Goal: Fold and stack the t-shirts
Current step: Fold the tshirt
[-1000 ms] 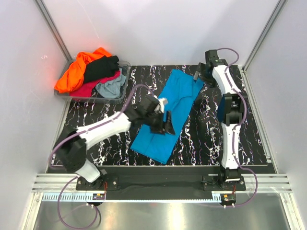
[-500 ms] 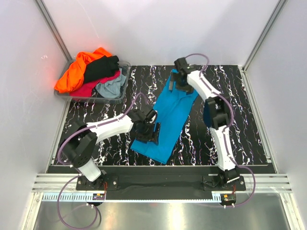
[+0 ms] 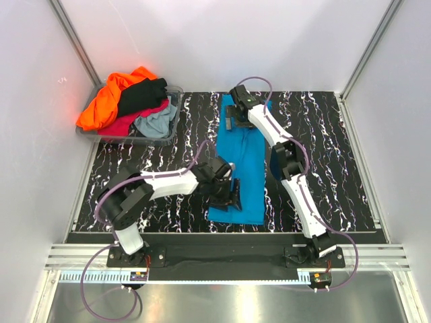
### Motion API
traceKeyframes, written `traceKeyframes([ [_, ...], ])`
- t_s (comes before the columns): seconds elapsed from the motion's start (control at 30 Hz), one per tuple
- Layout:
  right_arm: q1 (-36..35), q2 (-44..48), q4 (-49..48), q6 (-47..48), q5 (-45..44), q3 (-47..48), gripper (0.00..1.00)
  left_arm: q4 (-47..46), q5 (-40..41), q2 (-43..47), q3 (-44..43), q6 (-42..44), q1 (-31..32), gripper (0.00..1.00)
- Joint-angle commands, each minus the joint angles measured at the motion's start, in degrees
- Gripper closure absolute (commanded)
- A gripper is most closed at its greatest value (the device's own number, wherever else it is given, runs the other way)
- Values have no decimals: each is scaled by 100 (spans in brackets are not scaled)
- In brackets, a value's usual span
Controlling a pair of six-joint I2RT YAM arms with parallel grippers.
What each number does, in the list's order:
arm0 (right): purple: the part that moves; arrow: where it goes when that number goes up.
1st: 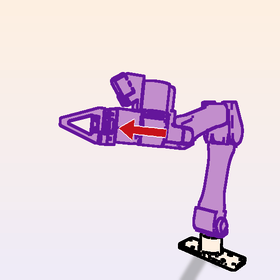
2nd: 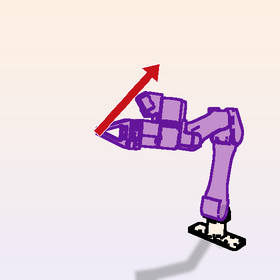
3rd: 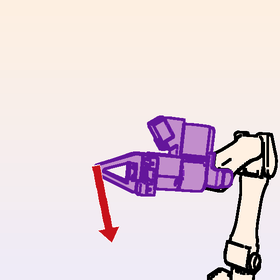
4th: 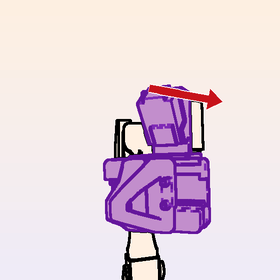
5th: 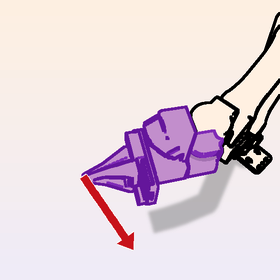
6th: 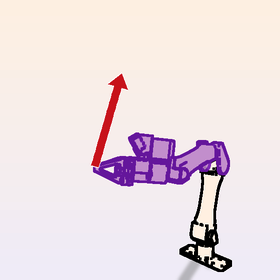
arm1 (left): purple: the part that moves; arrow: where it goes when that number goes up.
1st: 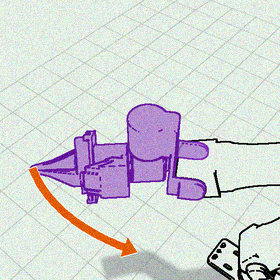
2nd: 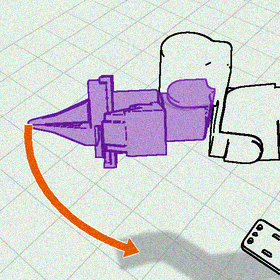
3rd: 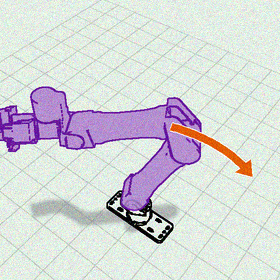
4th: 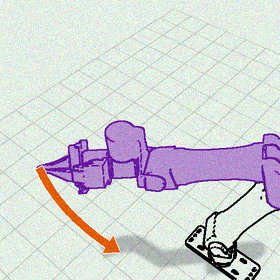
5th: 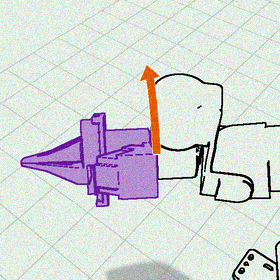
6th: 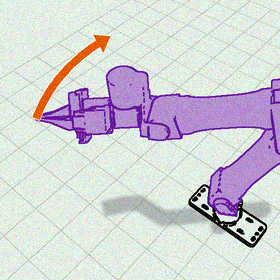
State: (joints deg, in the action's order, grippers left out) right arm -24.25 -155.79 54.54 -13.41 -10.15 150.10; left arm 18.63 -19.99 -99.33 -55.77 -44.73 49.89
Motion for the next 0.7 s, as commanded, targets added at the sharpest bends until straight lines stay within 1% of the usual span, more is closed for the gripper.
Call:
traceKeyframes([
  [0.0,-194,-426,-242,313,444,361,0,-782,-646,-333,5,-773,249,31],
  [0.07,-203,-313,-269,313,479,371,0,-747,-621,-245,-153,-818,249,31],
  [0.13,-194,-129,-251,348,549,274,0,-493,-542,9,-267,-687,249,31],
  [0.2,-185,319,-225,400,663,134,0,-212,-366,263,-391,-546,241,31],
  [0.23,-177,686,-190,400,646,-67,0,76,-313,561,-417,-380,241,31],
  [0.27,-159,864,-138,374,603,-130,0,227,-208,738,-417,-318,241,31],
  [0.3,-115,1031,89,305,567,-156,0,368,-155,940,-383,-256,241,30],
  [0.33,-28,1363,231,243,541,-200,0,595,-111,1368,-278,-186,241,30],
  [0.4,95,1716,581,85,637,-349,0,781,3,1810,-119,-141,223,30],
  [0.43,166,2118,679,23,855,-637,0,982,39,2229,73,-133,197,30],
  [0.5,219,2568,881,-143,997,-1112,0,1098,83,2619,355,-159,135,30],
  [0.53,228,3128,874,-171,1267,-1854,1,1125,74,2951,678,-185,39,32],
  [0.57,228,3455,856,-214,1366,-2305,0,1125,39,3094,838,-203,-31,32],
  [0.6,228,3780,639,-363,1497,-2815,0,1125,13,3217,987,-211,-93,33],
  [0.63,228,4123,497,-451,1742,-3899,0,1099,-14,3357,1241,-212,-250,33],
  [0.67,228,4822,348,-574,1840,-4458,0,1090,-110,3376,1331,-185,-330,34],
])
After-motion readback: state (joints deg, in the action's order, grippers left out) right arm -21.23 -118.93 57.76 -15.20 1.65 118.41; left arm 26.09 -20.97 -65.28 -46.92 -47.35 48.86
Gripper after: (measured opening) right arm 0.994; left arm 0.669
